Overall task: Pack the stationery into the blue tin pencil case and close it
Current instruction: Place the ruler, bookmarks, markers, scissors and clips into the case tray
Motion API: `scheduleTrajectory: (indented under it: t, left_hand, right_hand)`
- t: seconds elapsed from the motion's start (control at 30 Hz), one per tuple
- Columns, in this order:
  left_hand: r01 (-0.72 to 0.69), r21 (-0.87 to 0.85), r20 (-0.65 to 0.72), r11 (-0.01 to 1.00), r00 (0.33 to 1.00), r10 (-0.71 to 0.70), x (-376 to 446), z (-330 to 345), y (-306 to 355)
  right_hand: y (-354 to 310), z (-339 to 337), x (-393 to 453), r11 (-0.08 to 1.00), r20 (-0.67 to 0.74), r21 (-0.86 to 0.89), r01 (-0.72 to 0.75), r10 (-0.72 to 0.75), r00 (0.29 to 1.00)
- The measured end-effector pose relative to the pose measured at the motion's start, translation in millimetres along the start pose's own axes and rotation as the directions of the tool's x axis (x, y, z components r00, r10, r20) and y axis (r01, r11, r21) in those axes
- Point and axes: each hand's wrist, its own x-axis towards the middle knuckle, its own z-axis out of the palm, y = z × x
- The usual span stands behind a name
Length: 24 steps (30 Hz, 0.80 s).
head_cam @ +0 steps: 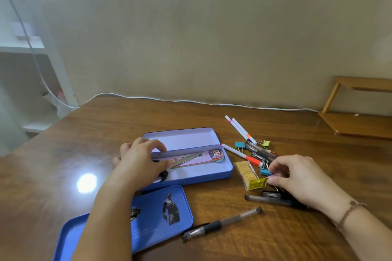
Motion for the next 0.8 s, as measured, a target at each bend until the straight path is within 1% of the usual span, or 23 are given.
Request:
scheduleTrajectory:
  t: [0.1,0.27,0.37,0.47,0.6,0.67,0.8]
  left_hand:
    - [-0.017,0.042,-0.009,0.999,1.0,0.018,0.3,3.5,6.6]
    - [-0.039,0.123,0.043,0.992,0.999,0.034,1.3,9.7,8.4]
    - [-0.028,0.112,0.054,0.993,0.998,0.022,1.8,9.9,9.1]
    - [-0.017,0.101,0.064,0.995,0.998,0.011,0.9,8.7,10.1]
    - [-0.004,0.061,0.049,0.998,0.999,0.001,-0.4,6.7,9.0]
    - [0.0,0.043,0.049,0.999,0.999,-0.002,-1.2,6.8,9.5]
    - [-0.007,0.038,0.077,0.999,0.997,0.004,-1.5,4.7,9.4]
  right_hand:
    - [3.2,0.5,-0.9,0.999,-0.004,-0.038,0.005,-0.005,1.0]
    - [4.9,-2.2,-2.4,0.999,0.023,-0.037,0.009,-0.009,1.0]
    - [5.0,-6.8,-3.2,0.998,0.058,-0.058,0.002,0.001,0.998]
    - [-0.8,-13.6,2.4,0.996,0.018,-0.086,0.012,-0.01,1.0]
    - [-16.7,-10.8,20.9,0.99,-0.053,-0.12,0.08,-0.086,0.995]
    - [-24.0,-6.0,30.3,0.982,-0.032,-0.164,0.092,-0.099,0.995]
    - [-35.8,2.4,42.8,0.97,0.071,-0.238,0.051,-0.035,0.997]
